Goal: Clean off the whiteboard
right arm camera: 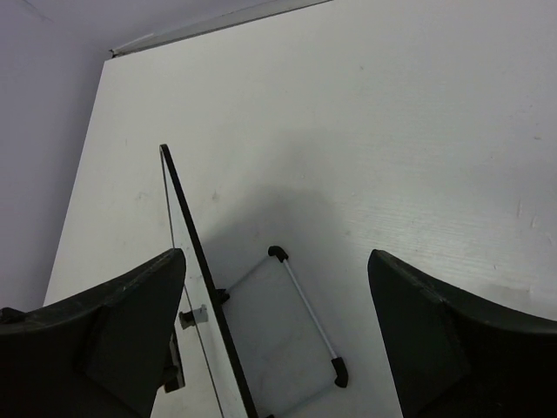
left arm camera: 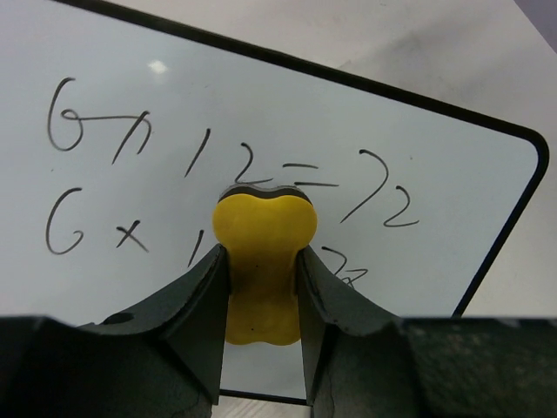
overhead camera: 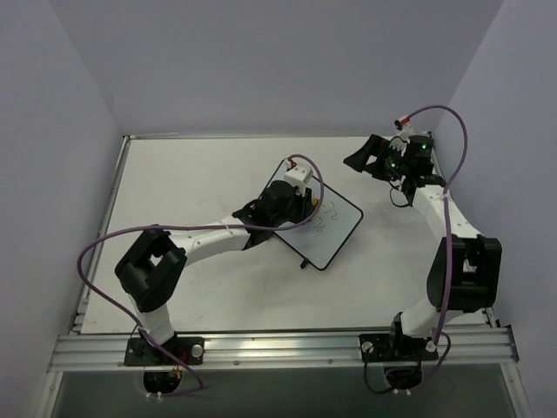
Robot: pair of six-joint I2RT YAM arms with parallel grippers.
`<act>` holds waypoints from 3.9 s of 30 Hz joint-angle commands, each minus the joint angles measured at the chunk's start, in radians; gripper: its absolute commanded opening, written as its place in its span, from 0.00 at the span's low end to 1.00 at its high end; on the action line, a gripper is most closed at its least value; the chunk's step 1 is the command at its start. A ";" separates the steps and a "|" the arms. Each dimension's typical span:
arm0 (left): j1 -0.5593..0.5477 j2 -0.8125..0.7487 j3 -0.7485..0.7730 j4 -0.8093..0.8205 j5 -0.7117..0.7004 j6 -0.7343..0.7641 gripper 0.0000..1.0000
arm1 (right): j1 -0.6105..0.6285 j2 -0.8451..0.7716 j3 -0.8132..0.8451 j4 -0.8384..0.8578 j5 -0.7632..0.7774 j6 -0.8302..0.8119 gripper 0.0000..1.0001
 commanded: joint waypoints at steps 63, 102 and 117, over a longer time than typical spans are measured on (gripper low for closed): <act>0.239 0.067 0.147 -0.010 0.004 0.046 0.02 | 0.213 0.312 0.254 -0.131 -0.313 -0.278 0.00; 0.173 0.160 0.090 0.052 0.093 0.101 0.02 | 0.222 0.281 0.253 -0.130 -0.310 -0.280 0.00; 0.247 0.171 0.112 0.019 0.181 0.100 0.02 | 0.227 0.274 0.254 -0.133 -0.307 -0.284 0.00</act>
